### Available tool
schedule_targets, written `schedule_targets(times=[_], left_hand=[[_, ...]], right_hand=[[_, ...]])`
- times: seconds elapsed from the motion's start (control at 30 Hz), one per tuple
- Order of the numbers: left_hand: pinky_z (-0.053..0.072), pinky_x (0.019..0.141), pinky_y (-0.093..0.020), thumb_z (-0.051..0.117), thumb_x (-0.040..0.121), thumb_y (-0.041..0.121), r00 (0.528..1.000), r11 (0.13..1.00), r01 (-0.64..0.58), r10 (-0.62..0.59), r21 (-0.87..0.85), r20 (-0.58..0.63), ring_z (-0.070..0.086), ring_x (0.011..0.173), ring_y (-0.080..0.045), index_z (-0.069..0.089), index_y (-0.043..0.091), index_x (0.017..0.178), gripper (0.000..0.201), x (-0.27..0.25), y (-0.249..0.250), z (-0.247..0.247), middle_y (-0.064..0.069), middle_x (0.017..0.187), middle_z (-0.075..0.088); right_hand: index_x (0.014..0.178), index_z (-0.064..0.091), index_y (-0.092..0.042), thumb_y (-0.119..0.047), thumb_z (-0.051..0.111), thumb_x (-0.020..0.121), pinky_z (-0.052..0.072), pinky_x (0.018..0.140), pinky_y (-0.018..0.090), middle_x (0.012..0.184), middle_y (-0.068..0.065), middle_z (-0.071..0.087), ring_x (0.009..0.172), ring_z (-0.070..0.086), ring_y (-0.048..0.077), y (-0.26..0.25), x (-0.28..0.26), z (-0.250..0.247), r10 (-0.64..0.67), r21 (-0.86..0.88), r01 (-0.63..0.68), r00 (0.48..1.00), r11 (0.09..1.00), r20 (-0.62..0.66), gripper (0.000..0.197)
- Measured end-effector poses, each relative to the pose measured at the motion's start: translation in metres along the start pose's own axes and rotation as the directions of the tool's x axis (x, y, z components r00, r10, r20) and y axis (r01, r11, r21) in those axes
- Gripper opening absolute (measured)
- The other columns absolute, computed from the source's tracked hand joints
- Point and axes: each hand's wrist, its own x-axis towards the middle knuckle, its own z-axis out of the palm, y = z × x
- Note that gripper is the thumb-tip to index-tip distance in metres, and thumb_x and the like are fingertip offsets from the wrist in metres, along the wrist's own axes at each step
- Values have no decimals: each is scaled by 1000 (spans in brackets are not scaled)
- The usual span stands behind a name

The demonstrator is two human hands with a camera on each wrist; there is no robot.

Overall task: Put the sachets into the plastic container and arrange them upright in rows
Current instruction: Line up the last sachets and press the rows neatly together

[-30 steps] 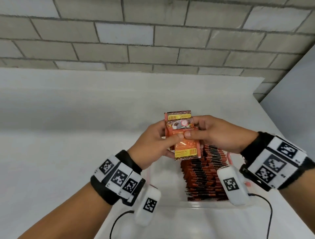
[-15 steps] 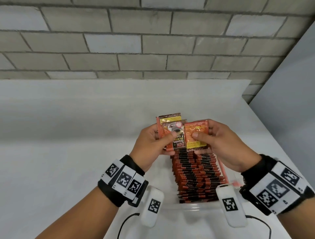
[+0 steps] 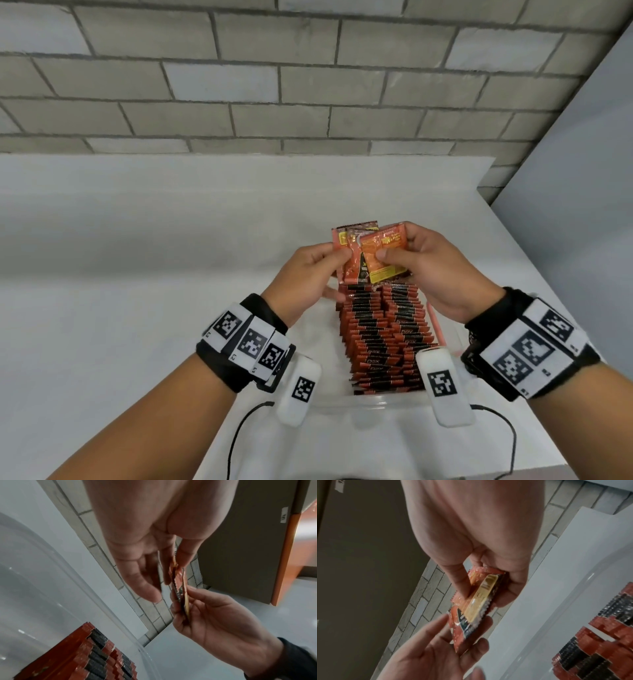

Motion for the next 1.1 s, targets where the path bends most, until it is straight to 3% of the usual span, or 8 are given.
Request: schedule_targets(times=[0.1,0.23,0.3,0.4,0.53,0.67,0.93,1.1], left_hand=[[52,84,-34,50,88,49,1000,990,6,-5,-142,11,59,99,-17,57,12,125,53,2,1,1,-9,112,64],[48,99,-45,51,95,30,992,905,89,-42,-416,121,60,111,-27,51,8,131,43,1,7,17,-14,120,63],[49,96,-44,46,97,20,991,847,124,-83,-517,102,62,106,-26,52,6,130,36,1,8,21,-15,116,64],[54,87,-42,43,98,15,988,799,152,-105,-582,114,65,99,-28,52,1,127,33,2,5,19,-20,107,66],[56,60,-29,43,93,16,978,764,189,-93,-617,185,66,68,-22,61,2,101,25,2,6,18,-16,79,66],[52,53,-23,48,83,15,963,766,198,-37,-612,266,65,61,-15,70,9,73,24,0,7,22,-7,69,66],[56,65,-27,51,82,18,973,753,193,-65,-629,221,67,75,-17,62,6,96,21,0,2,18,-9,82,68],[59,66,-32,59,83,16,981,828,157,-68,-538,180,69,79,-22,62,5,104,24,0,-5,14,-11,90,71]], right_hand=[[106,57,-8,1,50,93,53,81,32,101,11,69,88,65,20,-3,0,7,25,129,-25,1000,991,-3,17],[113,57,-8,-1,43,96,54,85,30,105,7,69,94,66,18,-4,-4,25,-4,138,-2,999,990,45,23],[118,55,-11,-9,48,96,52,85,22,110,2,67,101,64,16,-3,-4,26,-81,-160,83,997,984,21,23],[134,44,-24,-28,63,88,39,94,20,130,-10,41,123,42,11,-5,-4,14,-257,-630,205,966,749,9,49],[145,22,-37,-40,81,69,19,112,29,152,-11,19,139,15,7,-10,-13,9,-307,-693,441,897,570,318,96],[149,22,-26,-43,80,69,27,112,42,148,-4,36,135,31,13,-9,-13,12,-338,-763,515,851,391,401,100],[147,29,-21,-45,78,72,35,106,41,137,-2,44,125,39,15,-3,-12,12,-369,-778,521,841,352,396,93],[145,34,-26,-68,49,82,31,95,8,129,-13,41,116,40,-1,-2,-12,-1,-336,-736,439,894,515,298,77]])
